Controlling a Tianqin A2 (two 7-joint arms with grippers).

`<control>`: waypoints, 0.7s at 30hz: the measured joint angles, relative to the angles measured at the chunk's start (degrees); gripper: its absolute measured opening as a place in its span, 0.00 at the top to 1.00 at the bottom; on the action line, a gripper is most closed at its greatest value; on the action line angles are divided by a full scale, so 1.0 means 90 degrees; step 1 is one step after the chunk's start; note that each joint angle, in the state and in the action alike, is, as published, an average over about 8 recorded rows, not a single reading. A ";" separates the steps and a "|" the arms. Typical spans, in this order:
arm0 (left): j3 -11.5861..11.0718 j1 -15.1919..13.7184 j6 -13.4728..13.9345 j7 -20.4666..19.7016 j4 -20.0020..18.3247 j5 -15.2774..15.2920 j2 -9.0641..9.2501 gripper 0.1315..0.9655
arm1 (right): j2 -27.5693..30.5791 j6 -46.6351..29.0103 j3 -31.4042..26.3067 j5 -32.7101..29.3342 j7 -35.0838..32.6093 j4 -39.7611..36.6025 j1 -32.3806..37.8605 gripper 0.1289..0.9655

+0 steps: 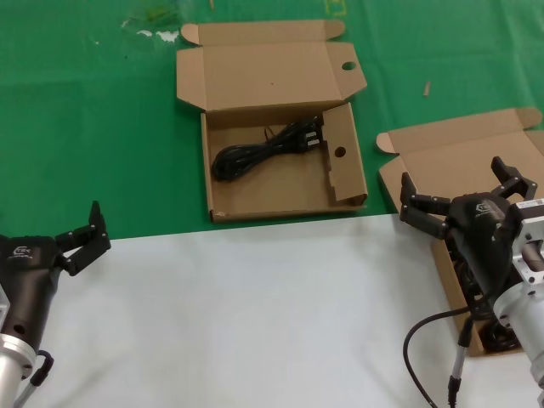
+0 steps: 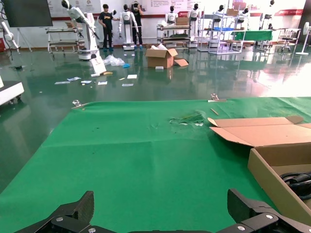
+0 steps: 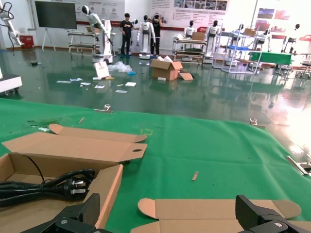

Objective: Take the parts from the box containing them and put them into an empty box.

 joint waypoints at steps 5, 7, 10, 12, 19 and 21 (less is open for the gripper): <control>0.0000 0.0000 0.0000 0.0000 0.0000 0.0000 0.0000 0.00 | 0.0000 0.0000 0.0000 0.0000 0.0000 0.0000 0.0000 0.00; 0.0000 0.0000 0.0000 0.0000 0.0000 0.0000 0.0000 0.00 | 0.0000 0.0000 0.0000 0.0000 0.0000 0.0000 0.0000 0.00; 0.0000 0.0000 0.0000 0.0000 0.0000 0.0000 0.0000 0.00 | 0.0000 0.0000 0.0000 0.0000 0.0000 0.0000 0.0000 0.00; 0.0000 0.0000 0.0000 0.0000 0.0000 0.0000 0.0000 0.00 | 0.0000 0.0000 0.0000 0.0000 0.0000 0.0000 0.0000 0.00; 0.0000 0.0000 0.0000 0.0000 0.0000 0.0000 0.0000 0.00 | 0.0000 0.0000 0.0000 0.0000 0.0000 0.0000 0.0000 0.00; 0.0000 0.0000 0.0000 0.0000 0.0000 0.0000 0.0000 0.00 | 0.0000 0.0000 0.0000 0.0000 0.0000 0.0000 0.0000 0.00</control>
